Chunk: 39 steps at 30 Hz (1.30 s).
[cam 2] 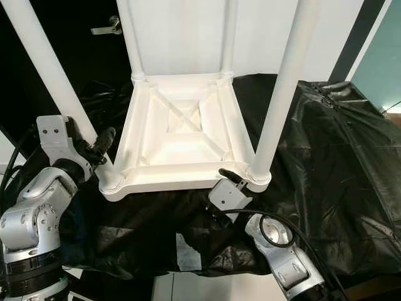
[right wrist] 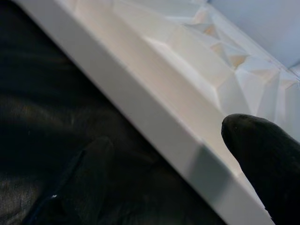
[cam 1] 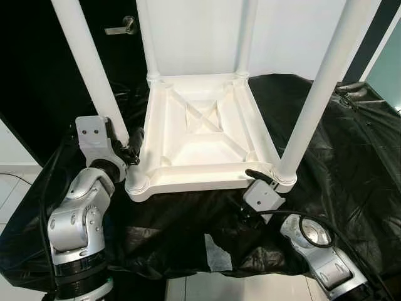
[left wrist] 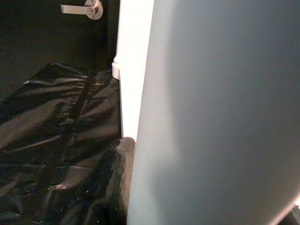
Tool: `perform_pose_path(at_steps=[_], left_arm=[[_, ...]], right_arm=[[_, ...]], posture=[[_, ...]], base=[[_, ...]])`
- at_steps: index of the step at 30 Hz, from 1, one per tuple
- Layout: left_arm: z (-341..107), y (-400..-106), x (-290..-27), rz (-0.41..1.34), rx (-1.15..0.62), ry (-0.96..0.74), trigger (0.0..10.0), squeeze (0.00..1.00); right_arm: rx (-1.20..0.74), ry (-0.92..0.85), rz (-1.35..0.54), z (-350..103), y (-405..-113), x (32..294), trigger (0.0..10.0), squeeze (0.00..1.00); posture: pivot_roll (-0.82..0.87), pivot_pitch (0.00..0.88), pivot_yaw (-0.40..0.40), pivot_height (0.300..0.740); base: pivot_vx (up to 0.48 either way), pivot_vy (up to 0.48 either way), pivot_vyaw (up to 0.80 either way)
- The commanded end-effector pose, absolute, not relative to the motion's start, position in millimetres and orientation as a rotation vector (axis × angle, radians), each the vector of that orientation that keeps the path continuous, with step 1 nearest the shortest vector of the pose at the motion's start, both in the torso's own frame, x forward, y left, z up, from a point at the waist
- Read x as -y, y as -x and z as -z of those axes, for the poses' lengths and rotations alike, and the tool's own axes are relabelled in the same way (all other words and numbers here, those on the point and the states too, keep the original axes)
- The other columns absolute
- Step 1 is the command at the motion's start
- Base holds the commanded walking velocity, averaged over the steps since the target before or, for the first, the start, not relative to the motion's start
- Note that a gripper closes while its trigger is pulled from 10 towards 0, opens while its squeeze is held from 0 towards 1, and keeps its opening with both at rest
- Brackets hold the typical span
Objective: Building children table
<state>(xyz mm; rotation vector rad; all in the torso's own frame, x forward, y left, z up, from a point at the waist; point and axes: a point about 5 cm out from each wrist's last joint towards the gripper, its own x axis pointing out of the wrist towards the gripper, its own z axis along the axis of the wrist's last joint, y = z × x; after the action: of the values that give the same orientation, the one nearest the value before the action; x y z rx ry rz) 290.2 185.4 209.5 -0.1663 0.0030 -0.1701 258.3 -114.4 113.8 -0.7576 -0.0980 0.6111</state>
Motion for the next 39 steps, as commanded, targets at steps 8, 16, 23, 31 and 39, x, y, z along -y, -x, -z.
perform_pose_path(at_steps=[8, 16, 23, 31, 39], left_arm=[[-206, -293, -185, 0.118, -0.046, 0.327, 10.0, 0.00], [-208, -291, -185, 0.117, -0.037, 0.367, 10.0, 0.00], [-208, -289, -183, 0.121, -0.039, 0.375, 10.0, 0.00], [-208, -288, -183, 0.115, -0.039, 0.381, 10.0, 0.00], [-208, -288, -182, 0.120, -0.041, 0.380, 10.0, 0.00]], right_arm=[[0.120, 0.925, -0.653, -109, -271, 107, 10.0, 0.00], [0.197, 1.170, -0.604, -115, -299, 111, 10.0, 0.00], [0.263, 1.285, -0.562, -119, -316, 109, 10.0, 0.00], [0.351, 1.344, -0.504, -119, -322, 107, 10.0, 0.00], [0.433, 1.353, -0.396, -120, -320, 116, 10.0, 0.00]], posture=[[0.05, 0.000, -0.029, 0.740], [0.07, 0.000, -0.040, 0.740], [0.08, 0.000, -0.051, 0.740], [0.09, 0.000, -0.057, 0.740], [0.09, 0.000, -0.055, 0.740]], base=[[0.000, 0.000, 0.00], [0.000, 0.000, 0.00], [0.000, 0.000, 0.00], [0.000, 0.000, 0.00], [0.000, 0.000, 0.00]])
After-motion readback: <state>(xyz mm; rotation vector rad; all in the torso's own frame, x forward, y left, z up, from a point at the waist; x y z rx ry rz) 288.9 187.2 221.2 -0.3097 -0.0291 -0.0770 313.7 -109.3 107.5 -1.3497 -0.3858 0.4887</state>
